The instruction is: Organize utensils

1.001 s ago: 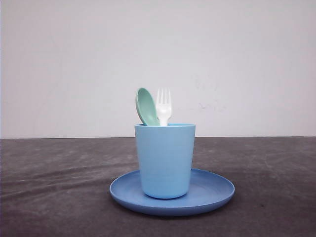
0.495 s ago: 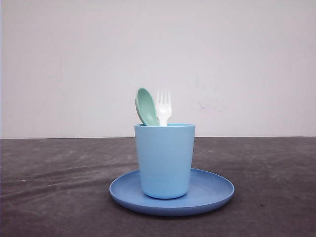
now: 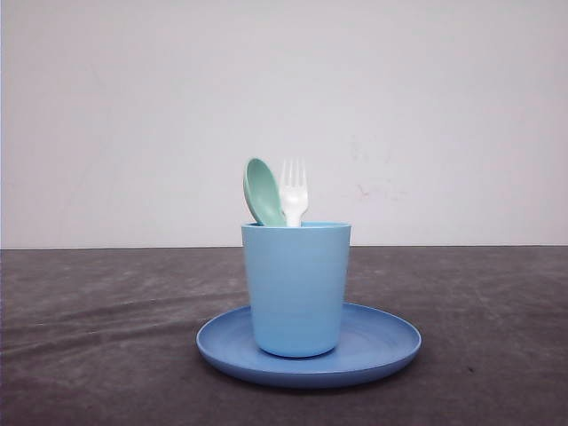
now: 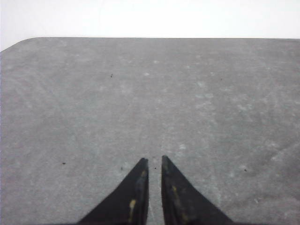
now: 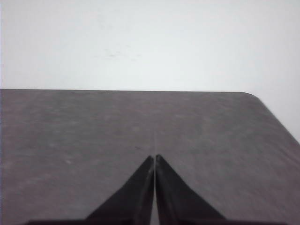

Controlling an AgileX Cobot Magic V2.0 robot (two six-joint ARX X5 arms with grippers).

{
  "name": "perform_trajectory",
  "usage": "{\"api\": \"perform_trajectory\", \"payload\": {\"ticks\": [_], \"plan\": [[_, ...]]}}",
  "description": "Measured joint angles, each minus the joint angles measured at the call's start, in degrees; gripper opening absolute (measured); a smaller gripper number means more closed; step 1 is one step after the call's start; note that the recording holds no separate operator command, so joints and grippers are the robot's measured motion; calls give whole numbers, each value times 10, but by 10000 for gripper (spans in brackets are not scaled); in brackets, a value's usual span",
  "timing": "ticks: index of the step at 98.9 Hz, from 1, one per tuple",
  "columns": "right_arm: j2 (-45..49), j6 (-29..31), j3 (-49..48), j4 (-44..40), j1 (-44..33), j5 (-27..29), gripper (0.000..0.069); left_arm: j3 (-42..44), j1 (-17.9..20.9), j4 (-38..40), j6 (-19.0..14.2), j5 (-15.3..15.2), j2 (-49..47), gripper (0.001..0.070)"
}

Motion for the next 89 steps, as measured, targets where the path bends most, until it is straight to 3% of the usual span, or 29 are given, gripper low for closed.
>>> {"api": "perform_trajectory", "payload": {"ticks": [13, 42, 89], "plan": [[-71, 0, -81, -3, -27, -4, 4, 0, 0, 0, 0, 0, 0, 25], [-191, -6, -172, -8, -61, -69, 4, 0, 0, 0, 0, 0, 0, 25], [-275, -30, -186, -126, -73, -77, 4, 0, 0, 0, 0, 0, 0, 25]]}}
